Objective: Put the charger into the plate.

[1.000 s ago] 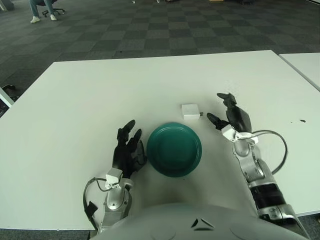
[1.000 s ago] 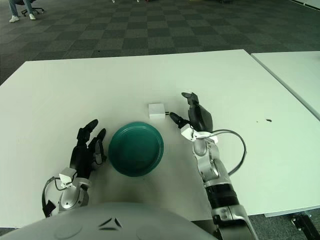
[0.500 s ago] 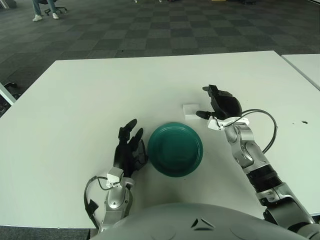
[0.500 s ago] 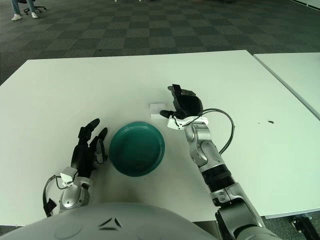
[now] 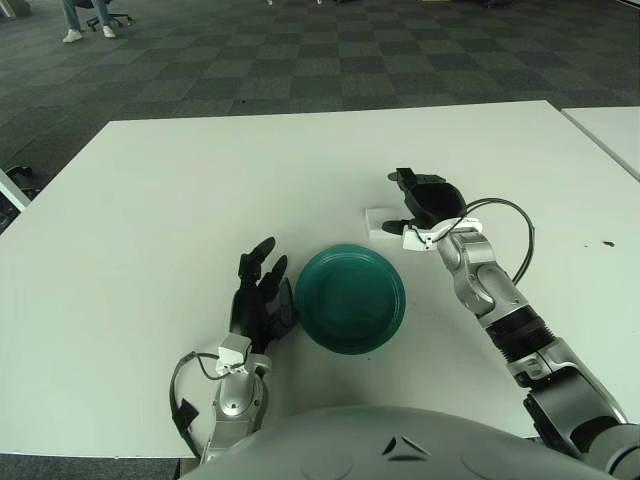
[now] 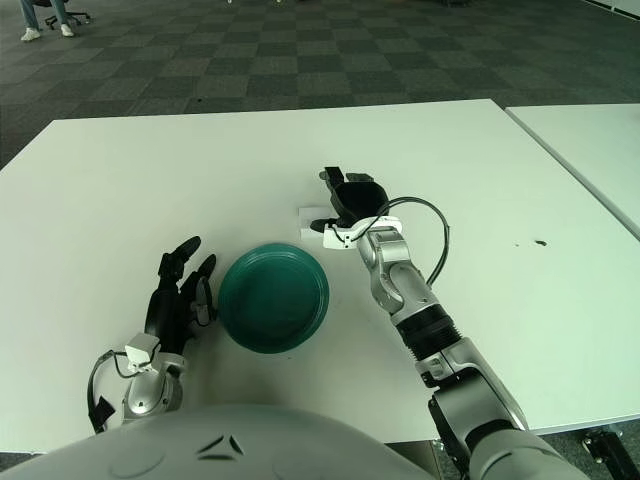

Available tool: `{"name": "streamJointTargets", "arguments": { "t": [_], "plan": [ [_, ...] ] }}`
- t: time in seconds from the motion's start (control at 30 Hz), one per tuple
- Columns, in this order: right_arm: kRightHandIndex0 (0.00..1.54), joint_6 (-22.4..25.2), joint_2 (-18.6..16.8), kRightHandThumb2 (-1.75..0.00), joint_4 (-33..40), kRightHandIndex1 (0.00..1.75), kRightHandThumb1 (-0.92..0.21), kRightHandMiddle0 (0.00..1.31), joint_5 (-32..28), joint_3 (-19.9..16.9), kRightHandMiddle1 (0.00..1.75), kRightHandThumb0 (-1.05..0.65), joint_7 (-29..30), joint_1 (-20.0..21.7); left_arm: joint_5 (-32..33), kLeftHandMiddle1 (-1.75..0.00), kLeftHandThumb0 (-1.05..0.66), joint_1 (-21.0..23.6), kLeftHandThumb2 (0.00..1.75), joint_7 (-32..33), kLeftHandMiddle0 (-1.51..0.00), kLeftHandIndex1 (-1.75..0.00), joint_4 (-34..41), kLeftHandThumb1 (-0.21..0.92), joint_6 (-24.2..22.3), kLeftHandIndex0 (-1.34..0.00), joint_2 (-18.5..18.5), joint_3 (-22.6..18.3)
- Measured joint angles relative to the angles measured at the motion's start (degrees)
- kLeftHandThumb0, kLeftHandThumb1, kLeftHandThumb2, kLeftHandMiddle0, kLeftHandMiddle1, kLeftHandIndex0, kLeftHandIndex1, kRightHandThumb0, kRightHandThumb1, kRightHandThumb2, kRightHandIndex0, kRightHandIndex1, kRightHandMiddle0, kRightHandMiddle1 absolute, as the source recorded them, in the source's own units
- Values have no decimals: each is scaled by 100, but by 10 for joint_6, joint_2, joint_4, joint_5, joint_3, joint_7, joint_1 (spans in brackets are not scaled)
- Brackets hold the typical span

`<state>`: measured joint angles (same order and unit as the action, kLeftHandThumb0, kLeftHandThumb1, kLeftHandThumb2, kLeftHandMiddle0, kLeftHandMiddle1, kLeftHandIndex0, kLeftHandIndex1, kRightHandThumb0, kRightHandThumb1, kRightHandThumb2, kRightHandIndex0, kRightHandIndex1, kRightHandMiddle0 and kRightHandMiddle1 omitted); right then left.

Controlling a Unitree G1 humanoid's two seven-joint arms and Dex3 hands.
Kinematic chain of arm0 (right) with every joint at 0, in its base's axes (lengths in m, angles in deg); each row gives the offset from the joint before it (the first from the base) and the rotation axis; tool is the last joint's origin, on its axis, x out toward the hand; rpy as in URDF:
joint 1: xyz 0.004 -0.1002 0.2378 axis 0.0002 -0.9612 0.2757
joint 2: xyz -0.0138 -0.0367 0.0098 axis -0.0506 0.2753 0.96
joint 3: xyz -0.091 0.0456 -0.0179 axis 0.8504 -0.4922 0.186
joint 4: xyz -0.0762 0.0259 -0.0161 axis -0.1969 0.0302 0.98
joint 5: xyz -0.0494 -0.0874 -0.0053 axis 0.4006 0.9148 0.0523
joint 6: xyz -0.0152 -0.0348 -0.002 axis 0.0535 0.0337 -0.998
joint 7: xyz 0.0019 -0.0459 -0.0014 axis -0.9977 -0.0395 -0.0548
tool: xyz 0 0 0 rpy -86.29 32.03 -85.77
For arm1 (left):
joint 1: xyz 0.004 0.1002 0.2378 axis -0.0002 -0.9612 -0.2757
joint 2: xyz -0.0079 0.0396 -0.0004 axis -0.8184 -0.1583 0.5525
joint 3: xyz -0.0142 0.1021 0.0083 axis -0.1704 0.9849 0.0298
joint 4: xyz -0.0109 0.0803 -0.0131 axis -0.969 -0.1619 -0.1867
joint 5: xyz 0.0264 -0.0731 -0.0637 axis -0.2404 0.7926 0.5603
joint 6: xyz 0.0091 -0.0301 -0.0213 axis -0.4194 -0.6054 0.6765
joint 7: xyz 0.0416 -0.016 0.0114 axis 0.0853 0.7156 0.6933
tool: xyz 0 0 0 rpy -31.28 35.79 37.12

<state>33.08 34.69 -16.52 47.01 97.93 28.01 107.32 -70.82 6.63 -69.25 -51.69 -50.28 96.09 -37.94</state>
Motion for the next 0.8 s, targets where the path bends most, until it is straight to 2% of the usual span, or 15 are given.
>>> {"name": "streamJointTargets", "arguments": {
  "t": [0.53,0.8],
  "plan": [
    [39,-44,-5,-44,-73,2,-92,0,-15,32,66,-71,3,15,-4,-4,-83,6,92,4,-60,-91,-8,92,8,-2,-2,5],
    [38,-59,-14,-48,-137,1,-92,0,-15,51,60,-70,17,45,-1,-4,-87,8,94,2,-61,-90,-7,92,2,0,-4,12]
  ]
}}
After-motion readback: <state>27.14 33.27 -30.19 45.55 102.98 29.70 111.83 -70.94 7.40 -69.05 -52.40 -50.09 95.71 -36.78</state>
